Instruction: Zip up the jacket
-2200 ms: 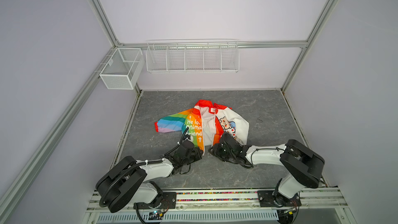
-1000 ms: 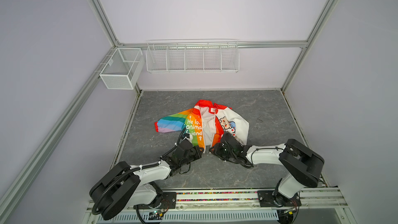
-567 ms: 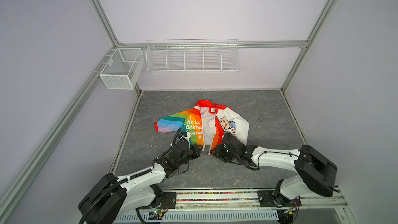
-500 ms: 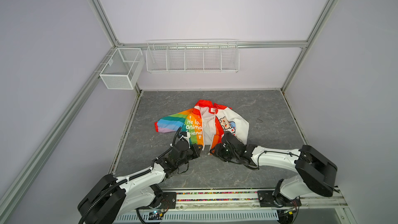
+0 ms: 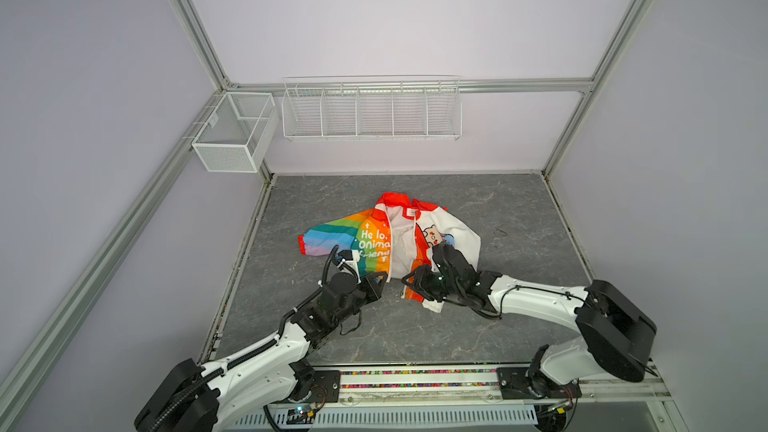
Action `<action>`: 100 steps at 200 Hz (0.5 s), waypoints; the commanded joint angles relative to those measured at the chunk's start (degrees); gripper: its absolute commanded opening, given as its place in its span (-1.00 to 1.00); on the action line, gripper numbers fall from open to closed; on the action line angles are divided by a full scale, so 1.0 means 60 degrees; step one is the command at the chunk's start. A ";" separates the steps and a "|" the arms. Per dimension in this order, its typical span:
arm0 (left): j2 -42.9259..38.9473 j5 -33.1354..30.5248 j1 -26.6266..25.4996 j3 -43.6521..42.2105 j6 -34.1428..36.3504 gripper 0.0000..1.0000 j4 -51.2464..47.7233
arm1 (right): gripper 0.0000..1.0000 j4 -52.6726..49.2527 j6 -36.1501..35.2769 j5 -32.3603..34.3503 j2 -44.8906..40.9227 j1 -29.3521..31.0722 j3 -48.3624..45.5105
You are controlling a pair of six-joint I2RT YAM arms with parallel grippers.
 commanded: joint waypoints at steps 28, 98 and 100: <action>-0.0358 -0.0347 -0.0035 0.0365 -0.0228 -1.00 0.0084 | -0.25 0.0777 0.0355 -0.0553 -0.0181 -0.0148 0.0396; 0.0070 -0.0036 -0.0035 0.0349 -0.0782 -1.00 0.0814 | -0.29 0.1794 0.0565 -0.0907 -0.0026 -0.0137 0.0525; 0.0070 -0.0035 -0.0035 0.0350 -0.0799 -1.00 0.0825 | -0.30 0.1804 0.0564 -0.0915 -0.0026 -0.0134 0.0526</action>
